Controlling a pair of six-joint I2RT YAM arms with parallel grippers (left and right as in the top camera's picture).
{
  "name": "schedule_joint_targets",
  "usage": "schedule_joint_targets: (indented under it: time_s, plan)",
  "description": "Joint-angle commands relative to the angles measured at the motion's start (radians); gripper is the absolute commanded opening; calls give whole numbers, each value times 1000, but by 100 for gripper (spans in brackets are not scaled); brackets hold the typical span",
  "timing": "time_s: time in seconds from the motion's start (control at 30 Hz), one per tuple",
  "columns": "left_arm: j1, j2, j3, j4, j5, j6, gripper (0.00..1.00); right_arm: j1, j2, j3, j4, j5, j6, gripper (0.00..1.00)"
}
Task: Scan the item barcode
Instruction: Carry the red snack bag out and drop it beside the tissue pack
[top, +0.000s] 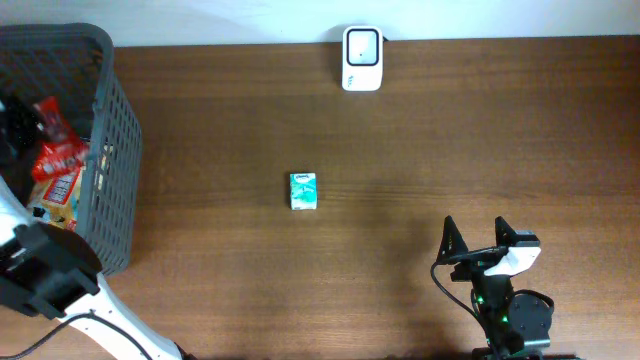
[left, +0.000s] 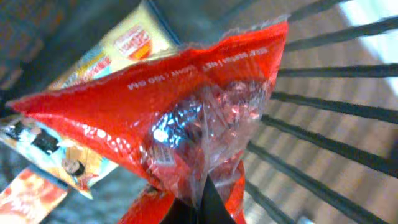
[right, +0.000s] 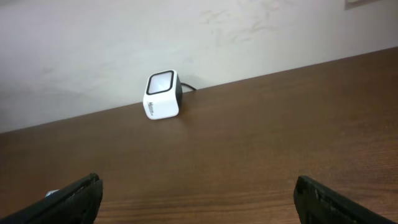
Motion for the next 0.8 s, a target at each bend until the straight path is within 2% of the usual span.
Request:
schedule_joint_targets:
  time_s: [0.0, 0.1, 0.13, 0.2, 0.37, 0.53, 0.77]
  plan:
    - [-7, -16, 244, -76, 69, 2, 0, 5, -3, -5, -5, -13, 8, 99]
    - [-23, -22, 435, -145, 126, 7, 0, 5, -3, -5, -5, -13, 8, 98]
    - [-33, -40, 476, -144, 212, 10, 0, 5, -3, -5, -5, -13, 8, 98]
    - [-64, -74, 517, -141, 309, 10, 0, 5, -3, -5, -5, -13, 8, 98]
    - [-211, -117, 534, -144, 344, 10, 0, 5, -3, -5, -5, -13, 8, 98]
    - [-440, -118, 517, -144, 330, 33, 0, 5, -3, -5, -4, -13, 8, 98]
    - [-775, -112, 335, -144, 103, 32, 0, 5, -3, -5, -5, -13, 8, 98]
